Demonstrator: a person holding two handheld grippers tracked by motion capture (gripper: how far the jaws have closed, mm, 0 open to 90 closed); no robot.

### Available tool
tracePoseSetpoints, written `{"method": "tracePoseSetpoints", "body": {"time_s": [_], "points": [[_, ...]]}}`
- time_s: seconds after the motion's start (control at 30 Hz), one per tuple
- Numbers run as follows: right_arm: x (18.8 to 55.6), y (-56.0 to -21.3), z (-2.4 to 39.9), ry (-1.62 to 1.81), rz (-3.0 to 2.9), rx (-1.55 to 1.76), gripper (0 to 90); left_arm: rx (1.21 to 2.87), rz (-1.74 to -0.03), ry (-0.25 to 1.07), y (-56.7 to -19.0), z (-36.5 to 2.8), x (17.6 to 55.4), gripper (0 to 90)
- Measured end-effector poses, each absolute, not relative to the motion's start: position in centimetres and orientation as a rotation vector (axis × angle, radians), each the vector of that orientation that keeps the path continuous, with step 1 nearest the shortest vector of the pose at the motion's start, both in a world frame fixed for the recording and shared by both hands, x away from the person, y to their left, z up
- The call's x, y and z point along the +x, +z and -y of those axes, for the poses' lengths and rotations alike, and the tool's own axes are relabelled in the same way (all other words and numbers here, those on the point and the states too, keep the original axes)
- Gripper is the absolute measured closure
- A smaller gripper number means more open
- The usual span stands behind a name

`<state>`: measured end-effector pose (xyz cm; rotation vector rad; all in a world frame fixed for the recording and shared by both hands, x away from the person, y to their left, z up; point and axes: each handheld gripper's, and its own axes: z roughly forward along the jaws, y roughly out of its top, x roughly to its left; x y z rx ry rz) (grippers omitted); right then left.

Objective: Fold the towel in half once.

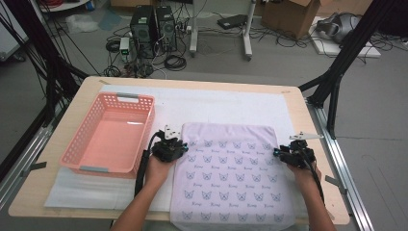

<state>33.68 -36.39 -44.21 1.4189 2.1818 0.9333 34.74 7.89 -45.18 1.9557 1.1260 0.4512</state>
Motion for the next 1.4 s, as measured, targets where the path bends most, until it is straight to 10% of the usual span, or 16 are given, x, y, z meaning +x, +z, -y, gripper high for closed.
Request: {"method": "tracePoseSetpoints", "body": {"time_s": [0.17, 0.77, 1.4], "points": [[33.9, -44.0, 36.3, 0.939, -2.218, 1.419, 87.3, 1.906, -1.201, 0.369, -45.0, -8.1, 35.1, 87.0], [36.7, -40.3, 38.2, 1.153, -1.959, 1.494, 88.1, 1.693, -1.252, 0.418, -39.7, -9.1, 39.1, 87.5], [29.4, -40.6, 38.9, 1.270, -2.036, 1.396, 87.9, 1.735, -1.116, 0.331, -41.5, -10.6, 31.3, 87.1]]}}
